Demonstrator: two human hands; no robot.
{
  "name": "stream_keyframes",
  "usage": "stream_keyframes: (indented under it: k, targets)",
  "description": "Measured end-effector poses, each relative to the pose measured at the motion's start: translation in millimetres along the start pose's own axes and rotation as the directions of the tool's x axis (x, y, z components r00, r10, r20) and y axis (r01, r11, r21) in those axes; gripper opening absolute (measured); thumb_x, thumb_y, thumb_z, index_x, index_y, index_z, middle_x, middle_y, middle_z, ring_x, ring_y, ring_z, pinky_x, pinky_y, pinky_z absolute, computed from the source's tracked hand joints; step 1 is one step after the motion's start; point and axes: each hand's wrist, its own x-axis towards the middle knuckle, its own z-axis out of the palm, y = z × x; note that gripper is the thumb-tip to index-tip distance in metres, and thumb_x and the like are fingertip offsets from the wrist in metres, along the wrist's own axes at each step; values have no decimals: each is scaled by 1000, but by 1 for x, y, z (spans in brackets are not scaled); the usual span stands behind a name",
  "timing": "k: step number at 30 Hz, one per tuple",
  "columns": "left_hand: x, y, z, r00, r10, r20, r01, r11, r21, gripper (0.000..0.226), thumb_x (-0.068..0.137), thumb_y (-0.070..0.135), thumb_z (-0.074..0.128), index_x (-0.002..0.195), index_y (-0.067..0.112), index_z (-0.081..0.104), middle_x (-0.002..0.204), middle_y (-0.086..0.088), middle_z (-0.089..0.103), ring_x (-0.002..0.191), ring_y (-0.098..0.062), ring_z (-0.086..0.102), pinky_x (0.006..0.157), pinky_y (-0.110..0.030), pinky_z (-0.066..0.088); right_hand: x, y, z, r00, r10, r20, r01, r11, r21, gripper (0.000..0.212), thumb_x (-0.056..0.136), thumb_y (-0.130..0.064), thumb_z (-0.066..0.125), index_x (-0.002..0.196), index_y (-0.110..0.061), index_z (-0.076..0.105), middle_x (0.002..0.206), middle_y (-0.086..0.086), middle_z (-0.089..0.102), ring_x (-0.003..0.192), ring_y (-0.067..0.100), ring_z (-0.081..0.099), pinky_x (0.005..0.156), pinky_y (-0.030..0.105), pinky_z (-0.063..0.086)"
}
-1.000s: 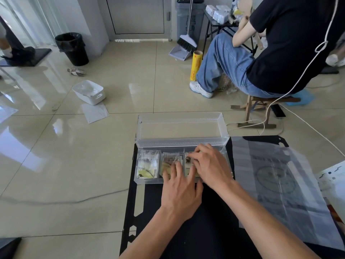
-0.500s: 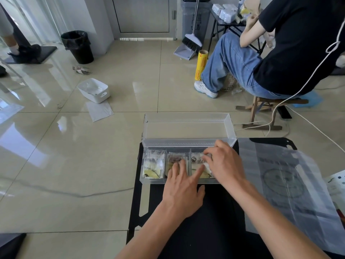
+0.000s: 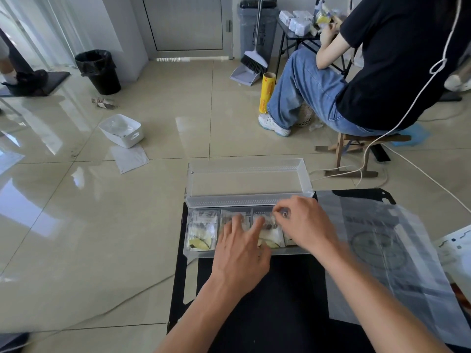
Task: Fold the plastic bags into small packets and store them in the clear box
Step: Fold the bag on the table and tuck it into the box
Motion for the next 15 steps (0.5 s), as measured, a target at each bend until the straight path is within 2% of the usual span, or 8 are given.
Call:
stream_keyframes:
  k: [1, 3, 5, 7, 10, 15]
  targets:
    - [2, -2, 0, 998, -22, -62, 21, 1000, -23, 41, 100, 30, 46, 140, 24, 40, 138, -10, 42, 124, -30, 50, 96, -37, 50, 0, 3, -7, 999, 6, -43, -5, 1000, 30, 14, 98, -27, 66, 98, -26, 80, 70, -18, 57, 58, 4, 55, 53, 21, 39]
    - [7, -7, 0, 985, -125, -116, 115, 989, -89, 28, 102, 20, 46, 128, 12, 46, 124, -8, 48, 108, -26, 55, 77, -30, 48, -2, 9, -15, 995, 37, -95, -30, 996, 80, 13, 97, -23, 68, 91, -25, 79, 47, -19, 41, 39, 3, 39, 44, 18, 26]
    - [13, -10, 0, 970, -215, -117, 202, 973, -110, 20, 103, 14, 45, 120, 7, 49, 120, -10, 50, 101, -25, 56, 72, -27, 42, -5, 11, -16, 993, 60, -99, -50, 994, 101, 14, 97, -21, 69, 88, -25, 78, 39, -14, 35, 35, 5, 34, 42, 19, 25]
    - [18, -10, -1, 961, -249, -121, 238, 966, -100, 19, 104, 17, 48, 118, 5, 51, 120, -11, 50, 100, -25, 57, 72, -27, 42, -6, 11, -15, 994, 55, -97, -43, 992, 120, 14, 96, -21, 69, 88, -25, 78, 38, -11, 38, 36, 6, 36, 43, 22, 32]
    - [26, -10, 3, 960, -263, -93, 262, 965, -22, 34, 105, 33, 54, 123, 4, 53, 124, -11, 48, 105, -24, 60, 80, -27, 51, -6, 10, -12, 995, 32, -89, -20, 990, 137, 13, 96, -21, 69, 87, -24, 78, 38, -10, 43, 36, 8, 39, 47, 26, 43]
    - [34, -3, 5, 964, -254, -77, 263, 953, 150, 38, 107, 30, 52, 130, -1, 53, 124, -16, 54, 116, -26, 57, 96, -29, 50, -4, 10, -7, 997, 0, -78, 13, 987, 160, 12, 96, -21, 69, 87, -23, 76, 41, -10, 47, 39, 9, 45, 54, 32, 55]
